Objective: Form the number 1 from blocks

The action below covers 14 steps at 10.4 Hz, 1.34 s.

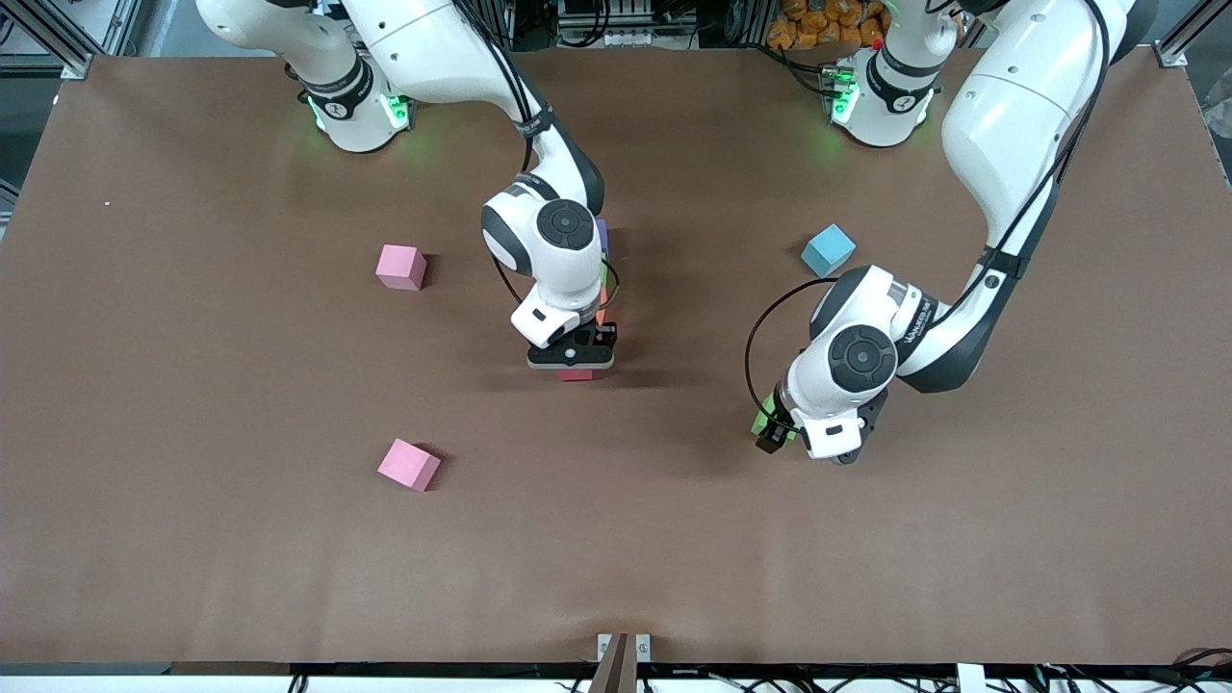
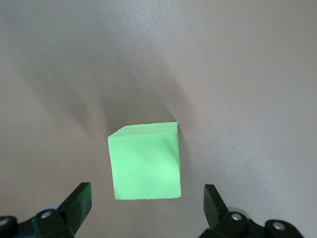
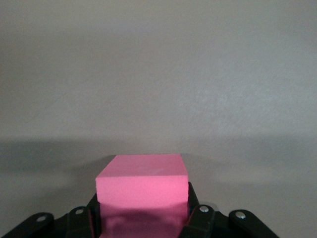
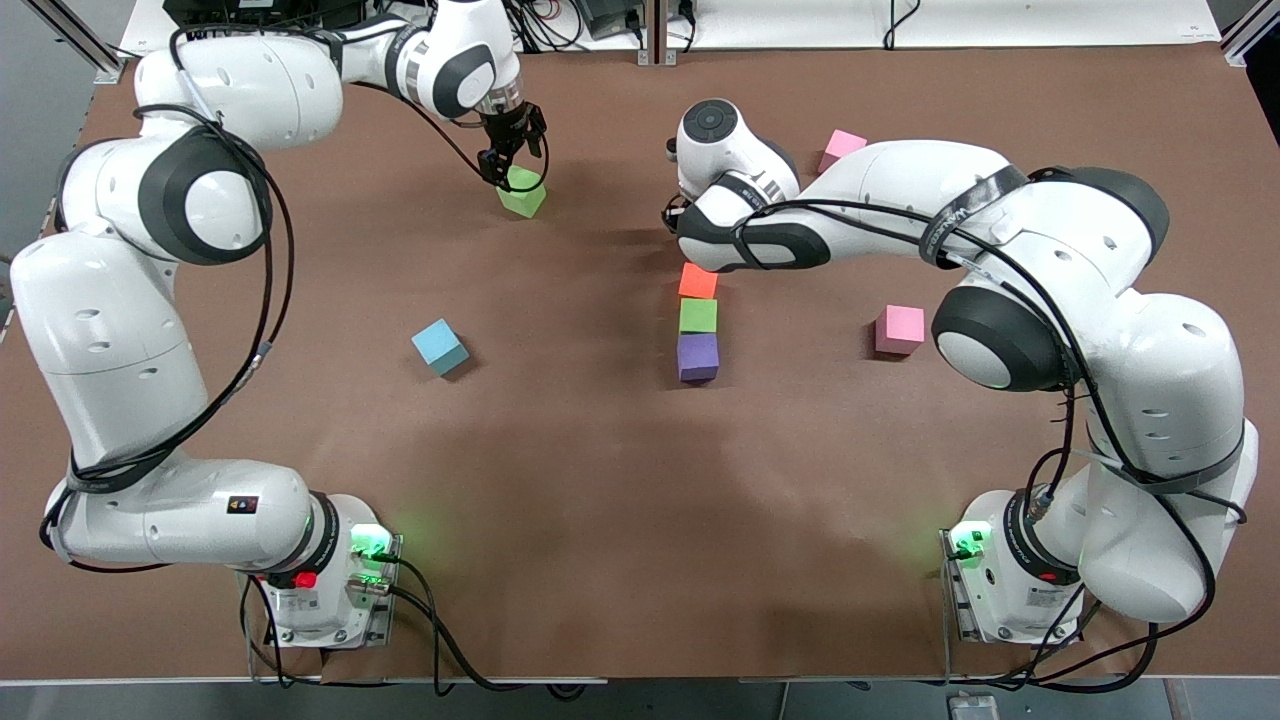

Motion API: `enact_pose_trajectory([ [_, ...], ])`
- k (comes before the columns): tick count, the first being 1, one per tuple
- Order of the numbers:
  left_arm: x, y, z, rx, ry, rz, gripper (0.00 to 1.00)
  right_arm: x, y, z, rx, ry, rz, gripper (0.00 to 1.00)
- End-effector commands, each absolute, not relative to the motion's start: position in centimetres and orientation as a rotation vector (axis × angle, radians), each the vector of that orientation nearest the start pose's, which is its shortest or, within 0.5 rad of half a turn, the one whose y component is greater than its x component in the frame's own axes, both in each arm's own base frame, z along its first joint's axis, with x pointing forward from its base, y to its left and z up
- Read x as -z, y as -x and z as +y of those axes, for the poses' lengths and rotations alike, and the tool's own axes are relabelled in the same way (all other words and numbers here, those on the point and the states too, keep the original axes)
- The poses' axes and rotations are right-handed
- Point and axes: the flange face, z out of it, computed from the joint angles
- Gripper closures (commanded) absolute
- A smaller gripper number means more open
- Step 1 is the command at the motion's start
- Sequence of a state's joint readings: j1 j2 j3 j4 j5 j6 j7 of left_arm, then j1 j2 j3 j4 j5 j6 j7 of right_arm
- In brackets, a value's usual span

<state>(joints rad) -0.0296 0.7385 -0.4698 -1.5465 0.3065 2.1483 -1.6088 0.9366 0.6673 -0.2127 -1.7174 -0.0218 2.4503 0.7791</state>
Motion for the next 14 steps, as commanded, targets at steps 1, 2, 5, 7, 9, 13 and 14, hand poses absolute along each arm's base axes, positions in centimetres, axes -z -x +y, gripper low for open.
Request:
enact_pose_trajectory([
  [1, -22.9, -63.9, -27.8, -0.122, 2.710, -1.574, 0.00, -21.5, -48.6, 47.3, 0.228, 3.164, 0.012, 0.40],
  [2, -22.3, -63.8, -27.5, -0.114, 2.706, -1.574, 0.00, -21.5, -48.3, 47.5, 0.223, 3.164, 0.006, 0.40],
  [5, -21.8, -63.5, -27.4, -0.118, 2.700, -1.567, 0.00, -21.3, -47.1, 47.8, 0.206, 3.166, -0.026, 0.40],
  [7, -21.4, -63.5, -27.0, -0.116, 2.690, -1.567, 0.00, -21.5, -46.9, 48.0, 0.203, 3.163, -0.028, 0.40],
  [9, -21.0, -63.5, -26.9, -0.125, 2.686, -1.570, 0.00, -21.7, -46.6, 48.4, 0.202, 3.157, -0.040, 0.40],
  [13, -19.8, -63.5, -27.1, -0.127, 2.683, -1.600, 0.00, -21.4, -47.4, 46.8, 0.207, 3.158, -0.012, 0.41],
  [14, -19.4, -63.6, -27.1, -0.107, 2.680, -1.605, 0.00, -21.1, -47.3, 46.6, 0.201, 3.160, -0.014, 0.41],
])
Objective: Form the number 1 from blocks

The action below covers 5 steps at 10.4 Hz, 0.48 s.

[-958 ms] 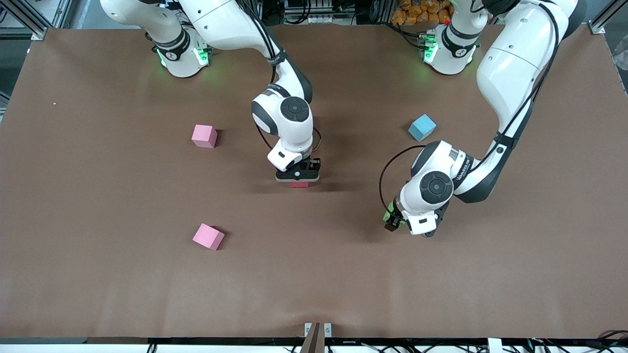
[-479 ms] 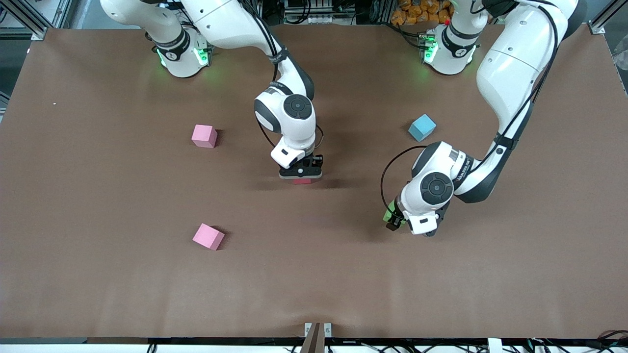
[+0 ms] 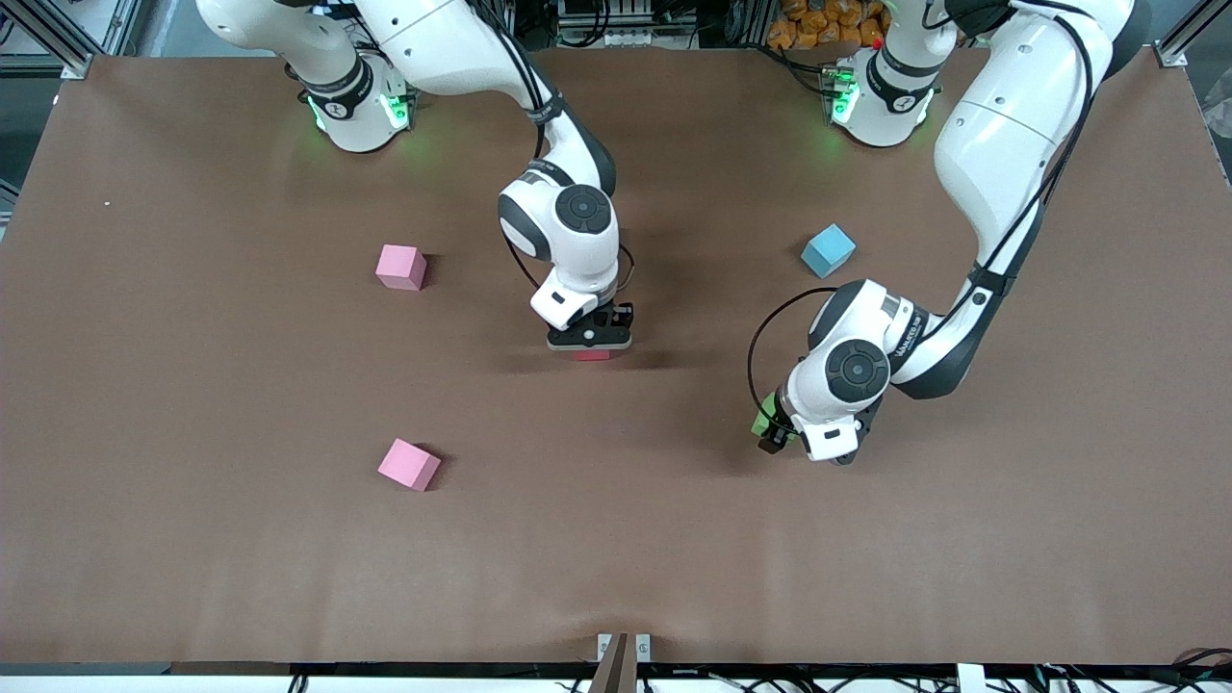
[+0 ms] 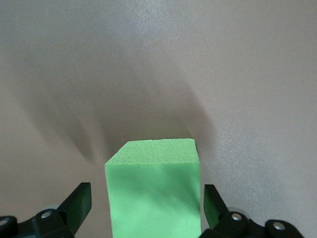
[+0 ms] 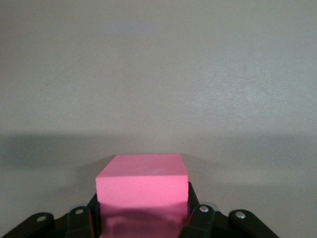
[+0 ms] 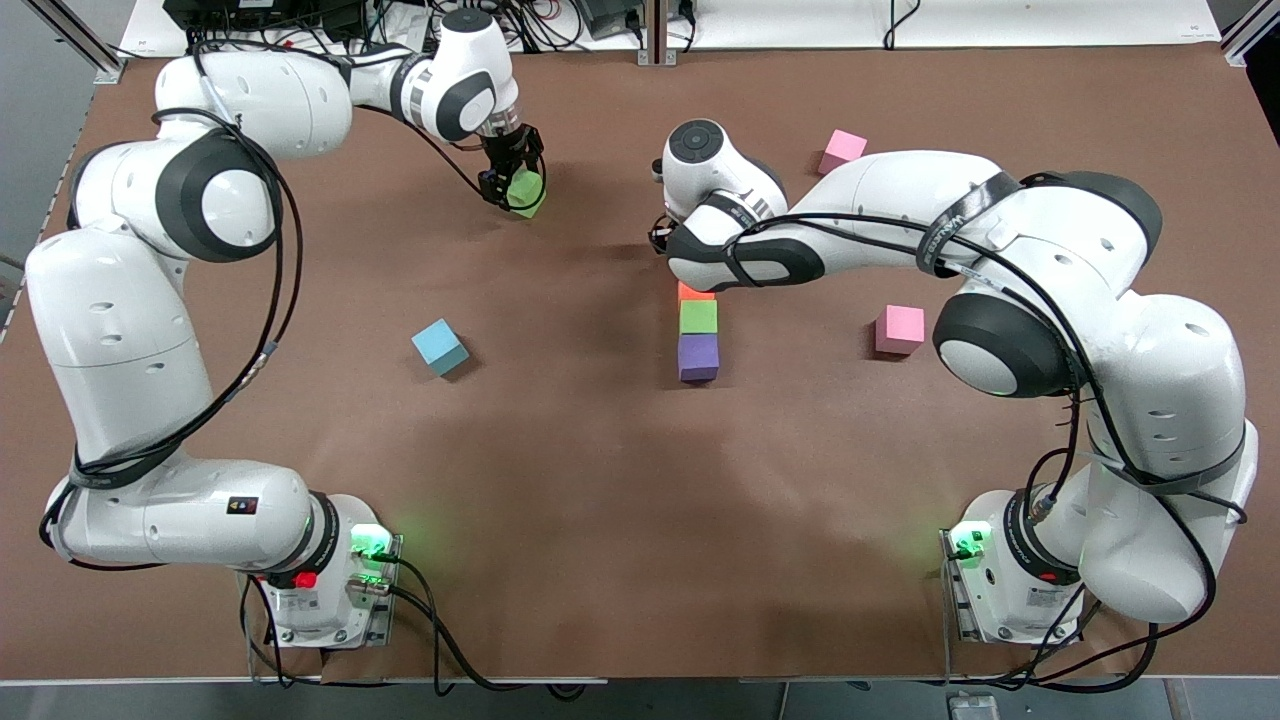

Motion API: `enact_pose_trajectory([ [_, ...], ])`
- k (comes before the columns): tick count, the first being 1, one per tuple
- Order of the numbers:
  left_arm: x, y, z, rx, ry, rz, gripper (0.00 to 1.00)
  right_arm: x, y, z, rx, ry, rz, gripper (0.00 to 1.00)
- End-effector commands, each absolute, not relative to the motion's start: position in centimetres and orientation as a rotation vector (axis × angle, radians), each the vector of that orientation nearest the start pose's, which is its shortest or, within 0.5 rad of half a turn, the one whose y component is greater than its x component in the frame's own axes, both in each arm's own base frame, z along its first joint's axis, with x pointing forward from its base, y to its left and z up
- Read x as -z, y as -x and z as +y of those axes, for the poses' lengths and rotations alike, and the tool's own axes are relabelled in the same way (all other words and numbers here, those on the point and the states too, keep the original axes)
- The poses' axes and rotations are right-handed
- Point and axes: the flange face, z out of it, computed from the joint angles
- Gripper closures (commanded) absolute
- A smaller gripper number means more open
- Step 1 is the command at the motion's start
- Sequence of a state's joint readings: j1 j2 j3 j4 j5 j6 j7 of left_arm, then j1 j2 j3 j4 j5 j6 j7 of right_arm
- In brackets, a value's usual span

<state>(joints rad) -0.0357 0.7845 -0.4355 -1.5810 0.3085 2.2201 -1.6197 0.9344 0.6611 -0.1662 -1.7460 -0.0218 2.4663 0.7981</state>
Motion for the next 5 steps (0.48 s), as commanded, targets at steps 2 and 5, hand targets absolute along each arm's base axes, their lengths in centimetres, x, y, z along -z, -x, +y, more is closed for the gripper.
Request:
enact_pose_trajectory([
  [2, -19.04, -63.55, -27.25, -0.109, 2.676, -1.609, 0.00, -21.09, -47.11, 46.67, 0.199, 3.159, -0.016, 0.40],
  [5, -19.13, -63.66, -27.06, -0.107, 2.675, -1.611, 1.00, -21.45, -47.14, 46.70, 0.199, 3.155, -0.006, 0.00],
])
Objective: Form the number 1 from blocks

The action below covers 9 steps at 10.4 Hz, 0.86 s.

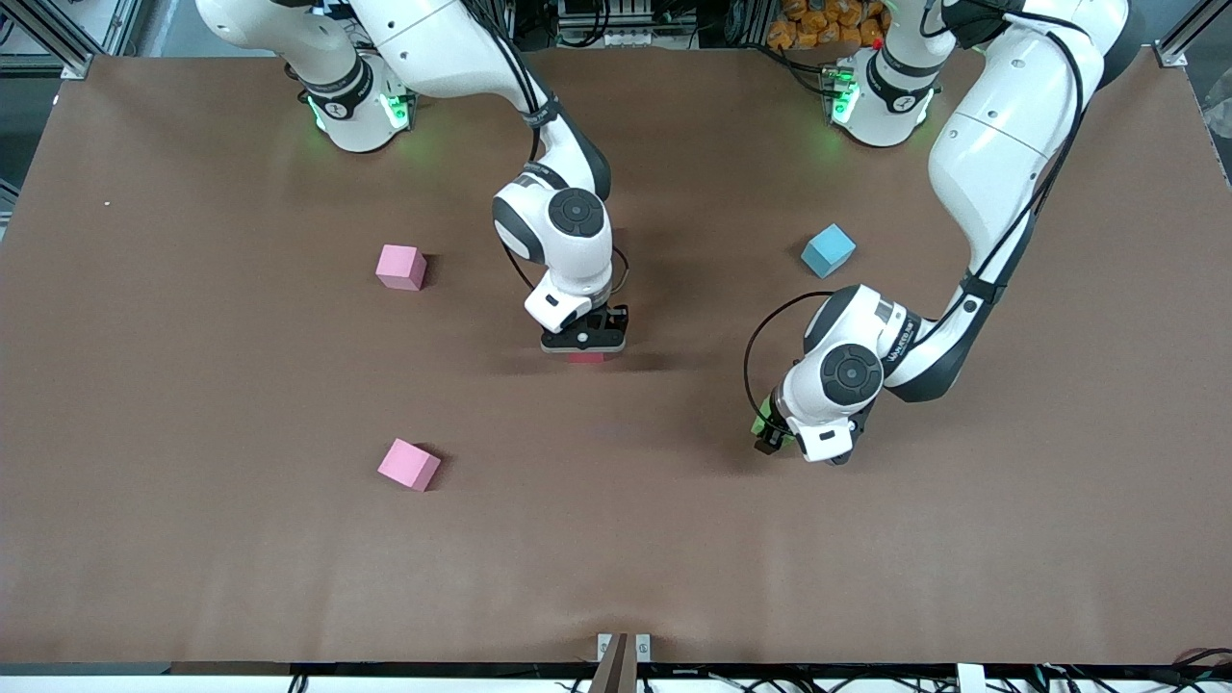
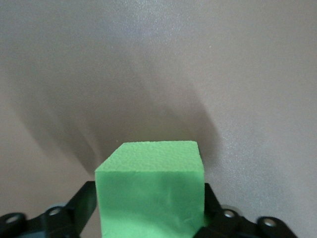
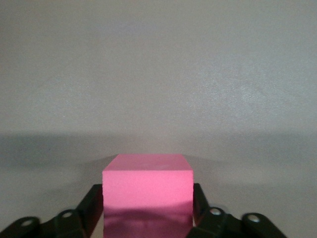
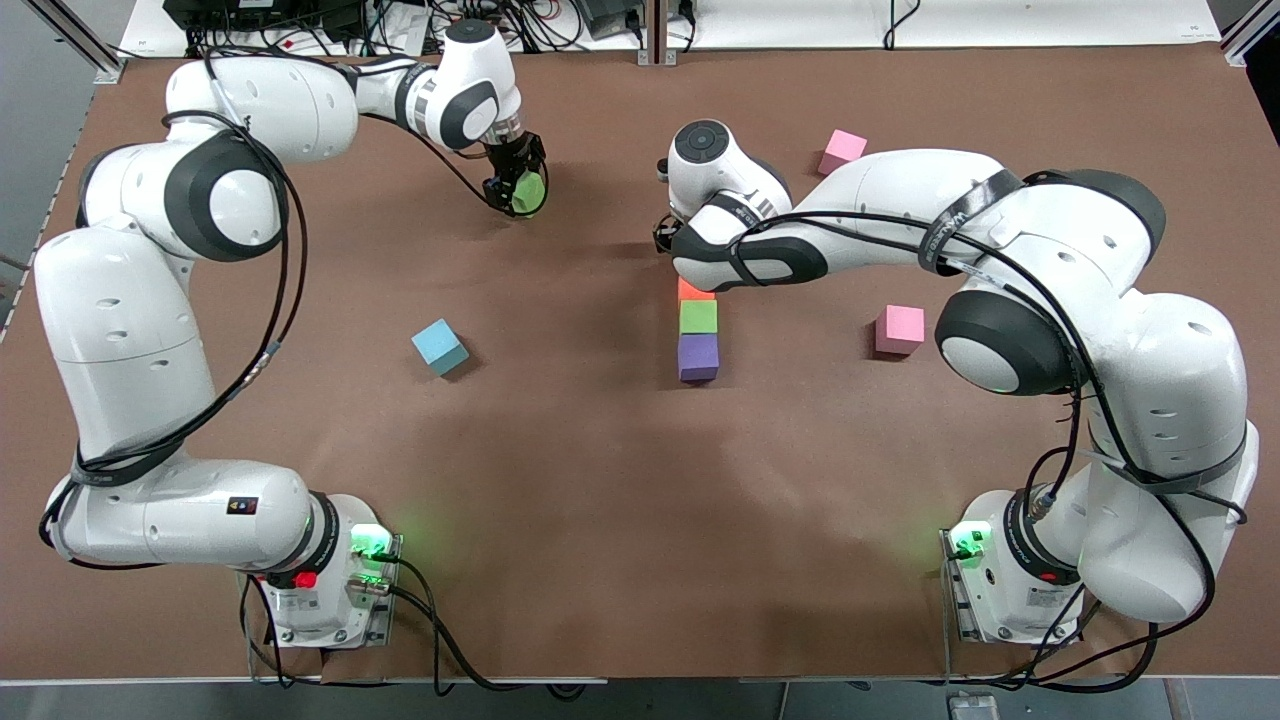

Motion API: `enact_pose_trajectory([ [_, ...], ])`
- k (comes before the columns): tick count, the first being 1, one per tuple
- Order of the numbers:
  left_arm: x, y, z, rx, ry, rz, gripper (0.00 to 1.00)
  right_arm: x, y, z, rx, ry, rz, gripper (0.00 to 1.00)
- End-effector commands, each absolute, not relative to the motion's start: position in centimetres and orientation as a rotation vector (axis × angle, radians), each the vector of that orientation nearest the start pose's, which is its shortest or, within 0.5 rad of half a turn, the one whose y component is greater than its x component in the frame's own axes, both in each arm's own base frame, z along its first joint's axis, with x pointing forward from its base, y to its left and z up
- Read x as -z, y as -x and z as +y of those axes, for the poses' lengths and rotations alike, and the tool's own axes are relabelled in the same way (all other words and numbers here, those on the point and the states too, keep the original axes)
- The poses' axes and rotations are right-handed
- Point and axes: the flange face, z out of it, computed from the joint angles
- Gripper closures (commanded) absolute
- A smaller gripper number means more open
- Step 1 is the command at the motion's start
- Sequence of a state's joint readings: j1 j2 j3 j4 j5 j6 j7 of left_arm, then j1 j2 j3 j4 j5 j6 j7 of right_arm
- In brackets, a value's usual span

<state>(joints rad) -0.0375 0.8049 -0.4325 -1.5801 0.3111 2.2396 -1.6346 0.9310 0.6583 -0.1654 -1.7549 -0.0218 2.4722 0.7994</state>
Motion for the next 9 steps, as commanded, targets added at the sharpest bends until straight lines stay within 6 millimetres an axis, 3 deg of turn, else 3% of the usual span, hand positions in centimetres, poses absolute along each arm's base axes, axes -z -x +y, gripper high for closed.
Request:
enact_pose_trajectory([
  [1, -19.1, -63.6, -27.2, -0.105, 2.677, -1.608, 1.00, -22.5, -47.8, 46.0, 0.209, 3.145, 0.021, 0.00],
  [3, -19.5, -63.7, -27.1, -0.097, 2.691, -1.588, 1.00, -26.4, -49.8, 42.5, 0.216, 3.102, 0.126, 0.00],
  [5, -20.1, -62.9, -28.7, -0.067, 2.738, -1.493, 1.00, -29.4, -53.7, 35.9, 0.220, 3.051, 0.313, 0.00],
  [8, -23.3, -59.7, -35.8, -0.010, 2.849, -1.327, 1.00, -32.6, -59.9, 24.9, 0.288, 2.984, 0.592, 0.00],
  [9, -25.1, -57.5, -39.3, 0.003, 2.888, -1.250, 1.00, -33.2, -61.5, 21.1, 0.308, 2.964, 0.677, 0.00],
])
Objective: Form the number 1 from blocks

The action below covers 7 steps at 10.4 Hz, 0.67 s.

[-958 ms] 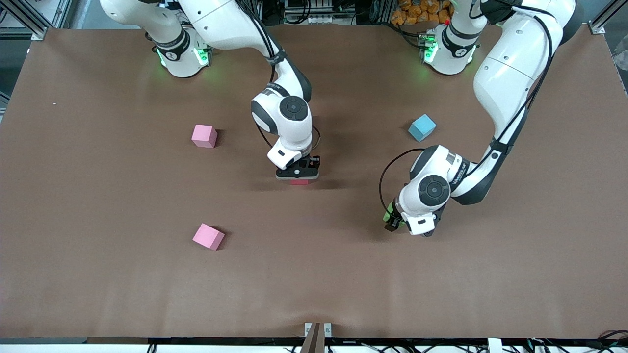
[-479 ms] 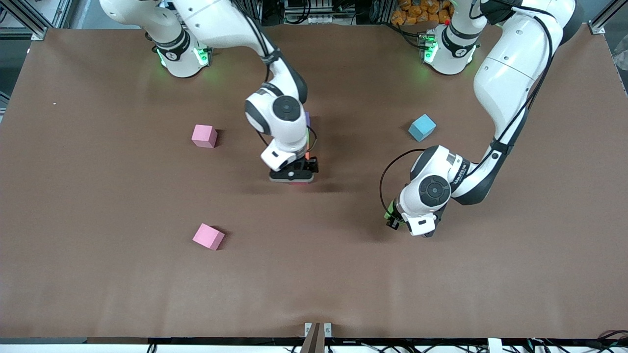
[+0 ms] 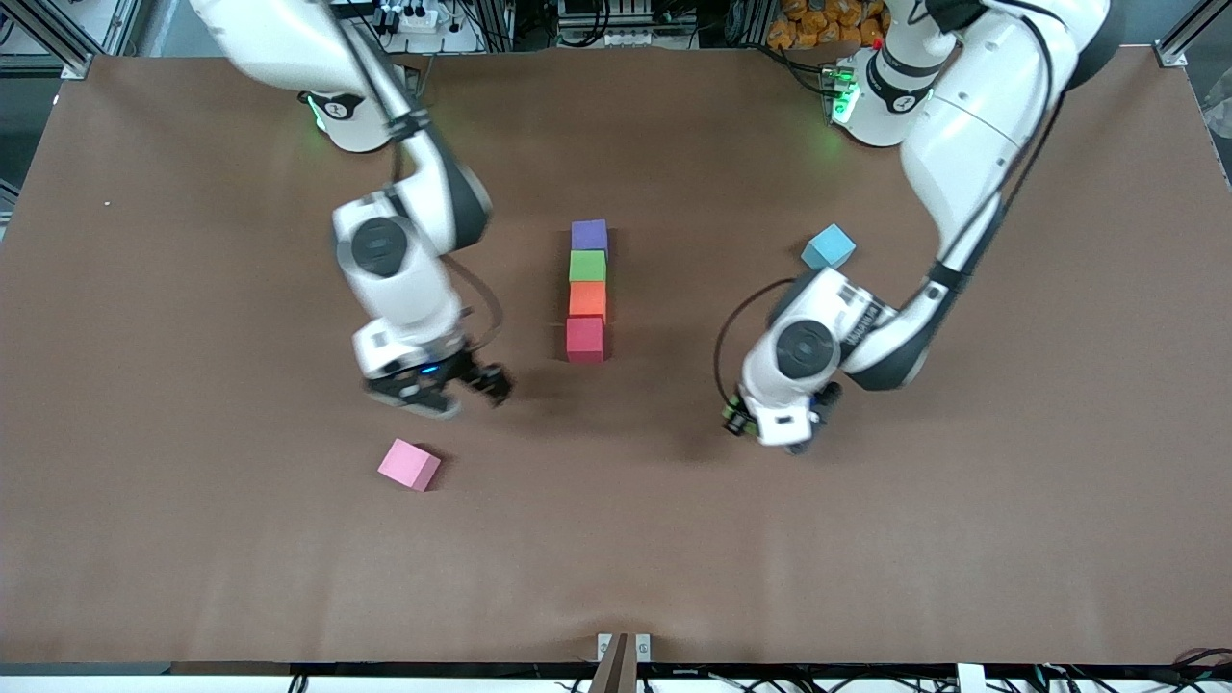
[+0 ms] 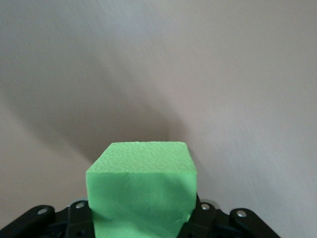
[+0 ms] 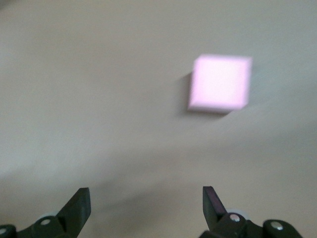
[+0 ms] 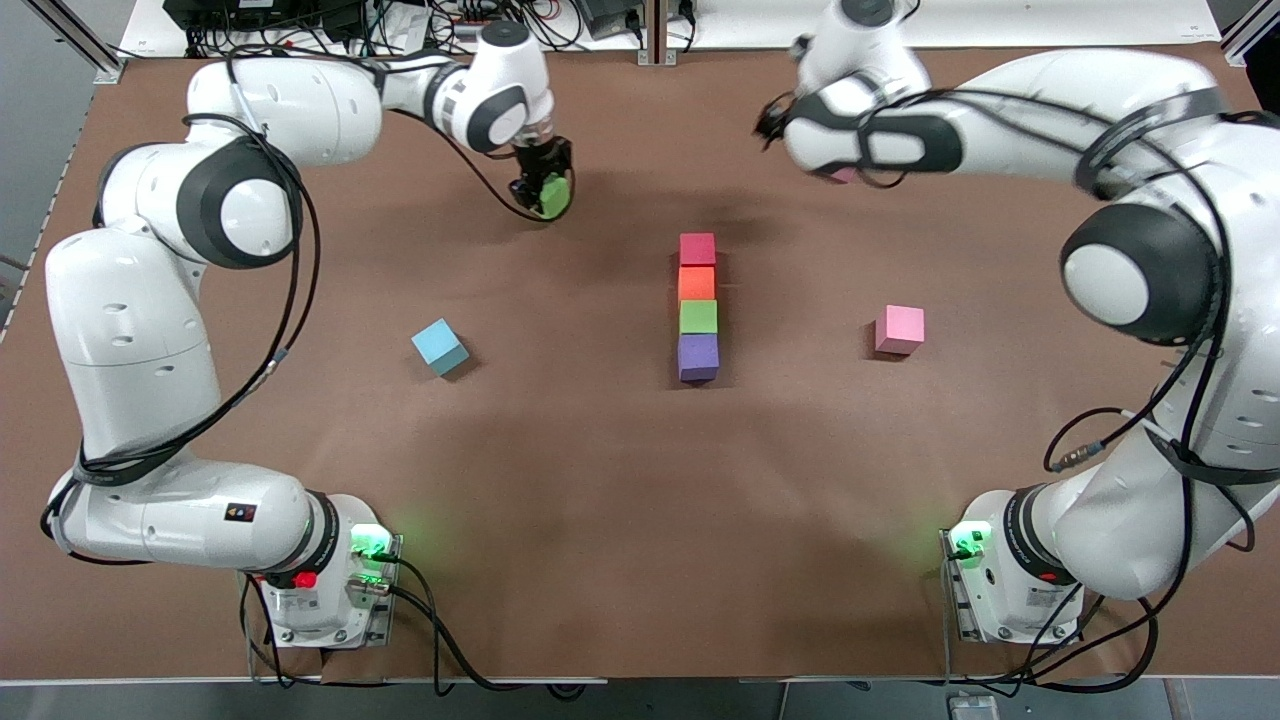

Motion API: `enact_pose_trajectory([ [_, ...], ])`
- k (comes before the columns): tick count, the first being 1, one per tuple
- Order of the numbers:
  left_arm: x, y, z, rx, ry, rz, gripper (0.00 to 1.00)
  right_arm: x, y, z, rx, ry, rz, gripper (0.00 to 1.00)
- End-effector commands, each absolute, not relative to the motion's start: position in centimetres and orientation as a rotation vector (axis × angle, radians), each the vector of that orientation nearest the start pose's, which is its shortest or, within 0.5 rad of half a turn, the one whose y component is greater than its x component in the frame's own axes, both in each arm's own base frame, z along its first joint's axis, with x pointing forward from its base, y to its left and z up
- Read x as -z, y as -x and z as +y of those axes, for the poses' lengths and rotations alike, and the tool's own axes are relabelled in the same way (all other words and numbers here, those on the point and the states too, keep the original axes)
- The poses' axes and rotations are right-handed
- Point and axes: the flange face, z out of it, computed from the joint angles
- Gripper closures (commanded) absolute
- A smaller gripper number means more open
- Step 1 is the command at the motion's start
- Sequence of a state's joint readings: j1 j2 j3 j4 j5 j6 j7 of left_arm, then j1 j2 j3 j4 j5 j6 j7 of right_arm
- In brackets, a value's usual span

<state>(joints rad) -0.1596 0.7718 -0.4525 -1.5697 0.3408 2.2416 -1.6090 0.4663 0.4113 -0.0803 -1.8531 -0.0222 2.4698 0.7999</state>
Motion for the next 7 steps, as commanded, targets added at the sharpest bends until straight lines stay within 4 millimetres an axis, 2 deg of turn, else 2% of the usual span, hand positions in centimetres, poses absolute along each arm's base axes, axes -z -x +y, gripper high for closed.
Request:
enact_pose_trajectory([
  [1, -27.2, -55.0, -42.4, -0.008, 2.909, -1.165, 1.00, -33.6, -62.8, 18.0, 0.322, 2.948, 0.745, 0.00],
  [3, -30.8, -48.6, -49.3, -0.068, 2.990, -1.025, 1.00, -33.2, -64.1, 13.8, 0.326, 2.930, 0.844, 0.00],
  [4, -31.6, -44.2, -52.8, -0.106, 3.014, -0.917, 1.00, -34.2, -65.0, 12.1, 0.352, 2.914, 0.873, 0.00],
  [6, -31.3, -33.9, -59.8, -0.143, 3.047, -0.685, 1.00, -36.6, -65.4, 7.7, 0.353, 3.006, 0.654, 0.00],
  [7, -30.5, -30.4, -61.6, -0.153, 3.049, -0.611, 1.00, -38.4, -65.2, 6.0, 0.327, 3.048, 0.556, 0.00],
])
